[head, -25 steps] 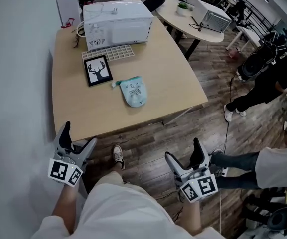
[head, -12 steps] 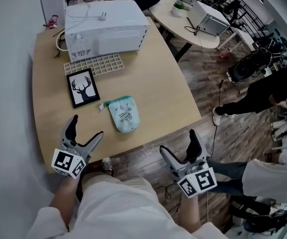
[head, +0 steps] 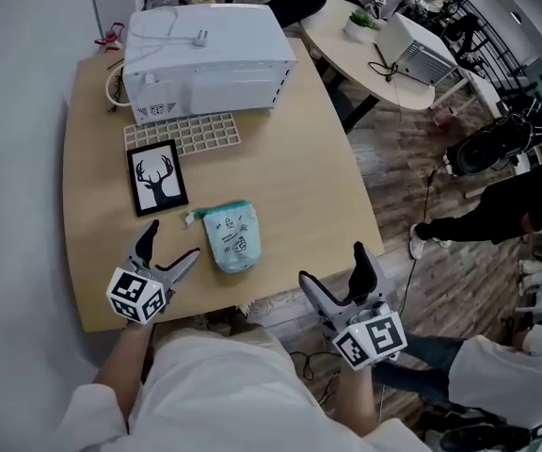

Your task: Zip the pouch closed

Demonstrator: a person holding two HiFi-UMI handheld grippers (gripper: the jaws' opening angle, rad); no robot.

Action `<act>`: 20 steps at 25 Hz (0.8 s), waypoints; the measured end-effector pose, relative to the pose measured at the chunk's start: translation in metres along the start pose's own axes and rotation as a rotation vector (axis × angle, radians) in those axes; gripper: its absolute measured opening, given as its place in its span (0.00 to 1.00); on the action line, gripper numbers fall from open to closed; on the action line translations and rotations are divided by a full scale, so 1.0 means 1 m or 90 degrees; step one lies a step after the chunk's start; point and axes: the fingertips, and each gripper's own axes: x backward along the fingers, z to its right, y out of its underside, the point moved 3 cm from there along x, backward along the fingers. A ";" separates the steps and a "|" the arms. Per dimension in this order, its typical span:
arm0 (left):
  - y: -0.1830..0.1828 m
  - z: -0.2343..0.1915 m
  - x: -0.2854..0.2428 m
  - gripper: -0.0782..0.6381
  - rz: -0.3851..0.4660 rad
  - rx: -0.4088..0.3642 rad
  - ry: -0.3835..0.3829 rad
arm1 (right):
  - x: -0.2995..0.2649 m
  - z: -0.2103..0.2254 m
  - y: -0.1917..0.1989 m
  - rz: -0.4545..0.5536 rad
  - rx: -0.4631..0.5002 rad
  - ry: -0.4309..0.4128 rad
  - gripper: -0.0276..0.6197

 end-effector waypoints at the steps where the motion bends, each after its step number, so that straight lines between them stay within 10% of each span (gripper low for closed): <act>1: 0.006 -0.002 -0.006 0.76 -0.010 0.018 -0.006 | -0.005 0.006 -0.003 0.004 0.000 -0.008 0.80; 20: 0.101 -0.058 -0.088 0.43 -0.246 -0.009 -0.065 | -0.048 0.037 -0.002 -0.035 0.002 -0.107 0.78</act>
